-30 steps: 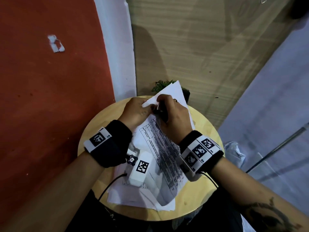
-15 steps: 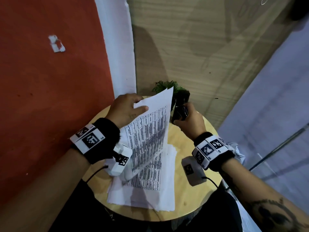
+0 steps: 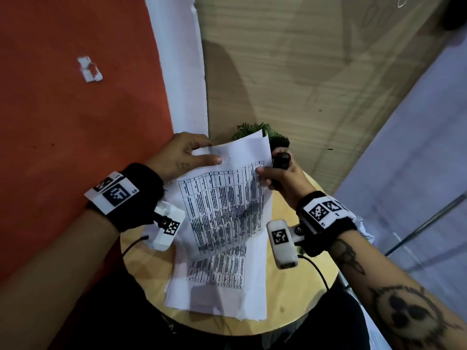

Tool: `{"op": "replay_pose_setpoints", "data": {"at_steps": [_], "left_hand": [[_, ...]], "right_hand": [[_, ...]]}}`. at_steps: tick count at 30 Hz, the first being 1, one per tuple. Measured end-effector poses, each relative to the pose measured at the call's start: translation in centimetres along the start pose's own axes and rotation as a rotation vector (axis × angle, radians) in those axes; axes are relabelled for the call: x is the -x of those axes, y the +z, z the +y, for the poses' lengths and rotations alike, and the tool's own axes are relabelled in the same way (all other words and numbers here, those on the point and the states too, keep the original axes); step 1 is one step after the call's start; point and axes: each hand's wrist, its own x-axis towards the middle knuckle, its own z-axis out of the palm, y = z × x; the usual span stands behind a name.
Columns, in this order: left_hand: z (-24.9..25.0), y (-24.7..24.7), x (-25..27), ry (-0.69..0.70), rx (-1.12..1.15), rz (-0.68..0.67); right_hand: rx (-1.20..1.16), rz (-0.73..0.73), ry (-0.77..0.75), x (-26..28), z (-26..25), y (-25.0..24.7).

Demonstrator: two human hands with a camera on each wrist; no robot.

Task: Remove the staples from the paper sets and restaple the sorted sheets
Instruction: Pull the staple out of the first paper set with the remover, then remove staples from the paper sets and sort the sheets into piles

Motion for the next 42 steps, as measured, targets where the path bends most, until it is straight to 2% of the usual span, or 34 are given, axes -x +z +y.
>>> {"op": "replay_pose_setpoints", "data": {"at_steps": [3,5,8,11,13,15,17,20,23,24,26,28,30,33,38,42], "left_hand": [[-1.2,-1.7,0.6,0.009,0.001,0.074],[-2.9,-3.1,1.4,-0.015,0.053,0.187],[-5.7,-3.3,3.6,-0.115,0.311,0.360],[-7.0,-1.1,4.7,-0.251,0.490,0.345],[-7.1,0.8,4.9,-0.286,0.492,0.318],[-7.3,2.1,5.0,-0.287,0.456,0.396],[-8.8,2.5,5.2,-0.340,0.431,0.536],[-13.1,3.2,6.8,-0.497,0.453,0.735],[-18.3,6.4,9.5,-0.807,0.454,0.855],[-19.4,7.8,10.4,-0.932,0.466,0.867],[-21.3,10.7,11.9,-1.088,0.448,0.824],[-22.1,13.1,12.5,-1.163,0.356,0.764],[-22.8,14.6,12.8,-1.172,0.308,0.724],[-23.4,15.6,11.8,-1.176,0.247,0.692],[-22.6,17.9,8.9,-1.181,0.241,0.618],[-22.2,18.3,7.3,-1.216,0.359,0.544]], "right_hand": [[-0.043,0.057,-0.027,0.1,-0.6,-0.1],[-0.115,0.108,-0.041,0.0,-1.4,-0.6],[-0.250,0.143,-0.018,-0.1,-2.5,-1.1],[-0.363,0.140,0.055,0.0,-2.9,-0.3],[-0.371,0.107,0.088,0.0,-2.7,0.6],[-0.358,0.094,0.086,-0.3,-2.1,1.3],[-0.304,0.138,0.061,-0.9,-0.9,1.5],[-0.043,0.243,0.054,-1.1,3.6,0.4],[0.065,0.326,0.264,0.4,11.4,-1.2],[0.070,0.338,0.336,1.2,14.4,-1.6],[0.101,0.339,0.455,3.1,19.9,-1.8],[0.170,0.318,0.515,4.7,24.5,-1.6],[0.253,0.300,0.524,5.9,27.2,-1.2],[0.365,0.311,0.509,6.7,28.4,-1.1],[0.569,0.358,0.396,6.1,28.4,-2.6],[0.618,0.348,0.391,5.8,28.1,-3.5]]}}
